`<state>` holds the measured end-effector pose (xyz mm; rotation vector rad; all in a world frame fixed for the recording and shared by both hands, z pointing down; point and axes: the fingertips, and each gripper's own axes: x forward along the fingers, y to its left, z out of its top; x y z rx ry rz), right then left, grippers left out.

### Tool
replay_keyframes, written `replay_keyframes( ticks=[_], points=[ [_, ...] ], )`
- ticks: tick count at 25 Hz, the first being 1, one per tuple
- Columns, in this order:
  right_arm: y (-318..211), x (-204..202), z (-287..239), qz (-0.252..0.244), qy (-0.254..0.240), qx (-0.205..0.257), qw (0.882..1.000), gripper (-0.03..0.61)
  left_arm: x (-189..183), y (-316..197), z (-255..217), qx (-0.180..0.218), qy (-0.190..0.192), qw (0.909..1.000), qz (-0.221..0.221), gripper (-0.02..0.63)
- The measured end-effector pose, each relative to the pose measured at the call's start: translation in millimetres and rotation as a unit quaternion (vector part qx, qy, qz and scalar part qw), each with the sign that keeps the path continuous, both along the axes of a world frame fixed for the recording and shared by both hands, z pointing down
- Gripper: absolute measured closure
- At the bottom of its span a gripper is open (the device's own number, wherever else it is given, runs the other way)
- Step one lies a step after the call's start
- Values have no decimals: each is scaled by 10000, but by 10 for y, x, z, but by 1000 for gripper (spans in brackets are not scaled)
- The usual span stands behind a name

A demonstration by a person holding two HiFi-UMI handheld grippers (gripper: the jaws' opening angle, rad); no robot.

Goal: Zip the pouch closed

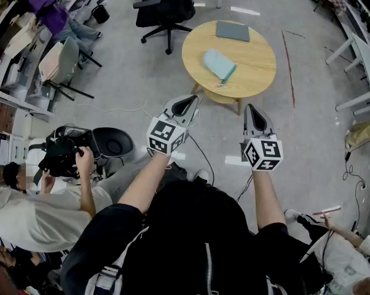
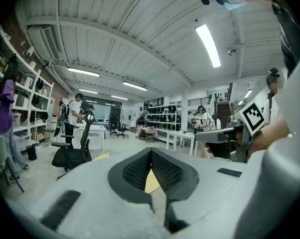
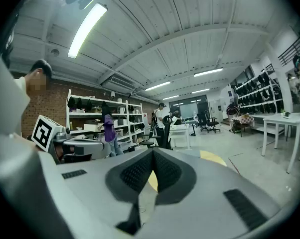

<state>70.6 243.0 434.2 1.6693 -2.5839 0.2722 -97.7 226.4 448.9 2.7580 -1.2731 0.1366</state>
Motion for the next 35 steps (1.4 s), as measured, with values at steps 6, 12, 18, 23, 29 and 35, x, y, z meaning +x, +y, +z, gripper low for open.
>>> replay_keyframes(
  ticks=[6,12,18,23,29,35],
  points=[
    [16,48,-7,-63,-173,-53,9998,577,94,24,-33,-8,-2,10000,41,609],
    [96,118,68,-140,-158,-74,9997,575,148,68,11,-42,-21,10000,1,609],
    [104,84,212,-250,-112,-191,9994,575,10,75,137,-149,3,9997,-172,609],
    [-182,45,205,-241,-92,-218,9994,575,-64,-209,176,-184,-2,9997,-189,609],
    [-738,37,302,-213,-34,-251,9995,575,54,-782,315,-188,8,9998,-23,609],
    [-1649,131,469,-172,38,-476,9987,575,271,-1726,517,-380,-4,9991,179,609]
  ],
)
